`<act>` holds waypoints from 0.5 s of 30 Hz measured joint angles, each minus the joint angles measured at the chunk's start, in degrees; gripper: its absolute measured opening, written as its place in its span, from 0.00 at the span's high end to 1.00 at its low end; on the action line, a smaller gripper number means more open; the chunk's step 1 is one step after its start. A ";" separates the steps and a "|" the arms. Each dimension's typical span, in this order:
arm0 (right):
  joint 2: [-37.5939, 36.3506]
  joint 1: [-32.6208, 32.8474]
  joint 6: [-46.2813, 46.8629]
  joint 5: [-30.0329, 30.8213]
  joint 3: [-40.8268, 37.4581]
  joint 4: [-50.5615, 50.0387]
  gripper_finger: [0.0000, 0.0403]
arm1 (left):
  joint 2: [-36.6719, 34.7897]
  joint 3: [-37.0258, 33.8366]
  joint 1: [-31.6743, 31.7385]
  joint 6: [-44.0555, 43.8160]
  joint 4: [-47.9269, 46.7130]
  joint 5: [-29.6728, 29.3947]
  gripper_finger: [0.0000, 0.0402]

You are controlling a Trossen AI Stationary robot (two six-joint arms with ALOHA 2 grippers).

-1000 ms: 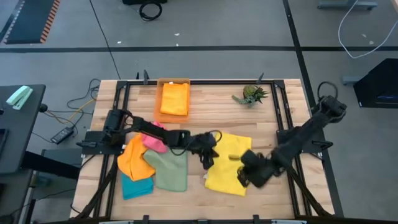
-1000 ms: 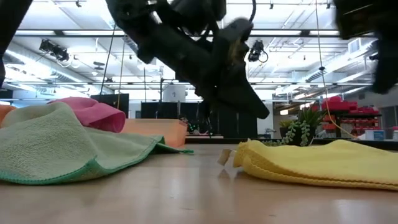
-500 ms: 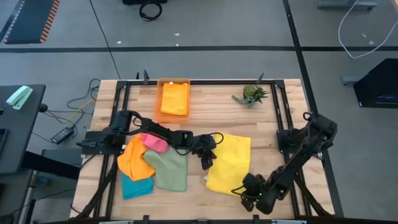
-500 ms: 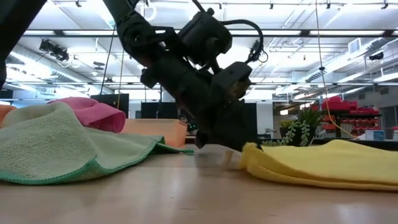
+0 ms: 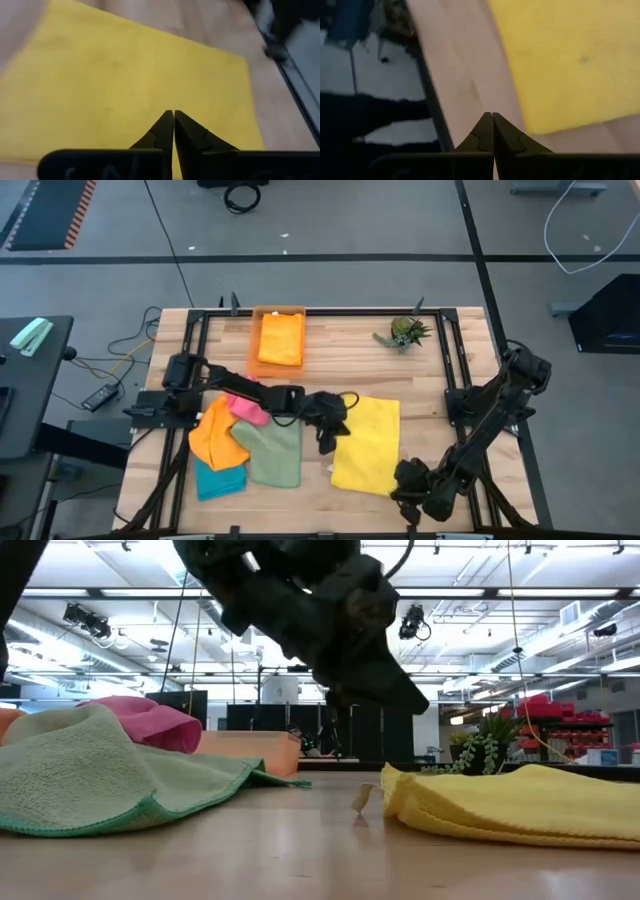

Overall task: Fold microfiber towels
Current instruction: Fold the yellow microfiber cloth

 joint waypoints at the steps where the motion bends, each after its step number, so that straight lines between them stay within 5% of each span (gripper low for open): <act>1: 0.00 0.53 -1.26 -0.03 0.00 -0.03 1.00 | 0.00 -0.02 -0.97 1.92 0.08 0.67 0.96; 8: 1.49 2.88 -16.76 1.34 0.00 -0.33 0.88 | 0.61 -0.07 -9.08 18.86 -0.41 1.75 0.91; 12: 1.49 3.22 -23.84 3.20 0.00 -0.18 0.77 | 0.59 -0.04 -12.81 30.89 -0.27 0.99 0.82; 15: 1.49 3.17 -27.98 4.11 0.00 -0.06 0.68 | 0.73 -0.04 -14.58 32.17 -0.02 -1.59 0.73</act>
